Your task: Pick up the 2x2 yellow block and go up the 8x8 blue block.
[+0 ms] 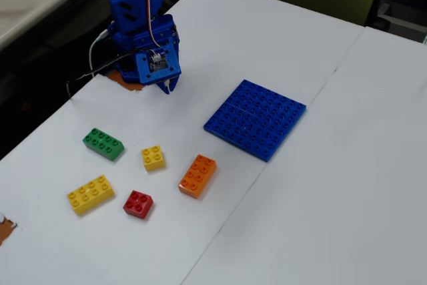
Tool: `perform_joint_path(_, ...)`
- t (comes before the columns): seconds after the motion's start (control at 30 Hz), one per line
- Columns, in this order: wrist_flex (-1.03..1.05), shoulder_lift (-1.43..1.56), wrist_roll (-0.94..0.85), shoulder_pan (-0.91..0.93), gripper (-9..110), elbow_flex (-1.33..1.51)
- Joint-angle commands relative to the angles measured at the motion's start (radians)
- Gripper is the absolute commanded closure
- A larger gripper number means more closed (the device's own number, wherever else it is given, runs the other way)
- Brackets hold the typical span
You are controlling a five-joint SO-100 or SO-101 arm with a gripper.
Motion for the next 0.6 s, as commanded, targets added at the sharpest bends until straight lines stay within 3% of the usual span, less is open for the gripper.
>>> perform_joint_path(0.0, 0.005, -0.029, -0.038, 0.043, 101, -0.078)
perform_joint_path(0.57, 0.006, -0.259, -0.311, 0.219, 99, -0.137)
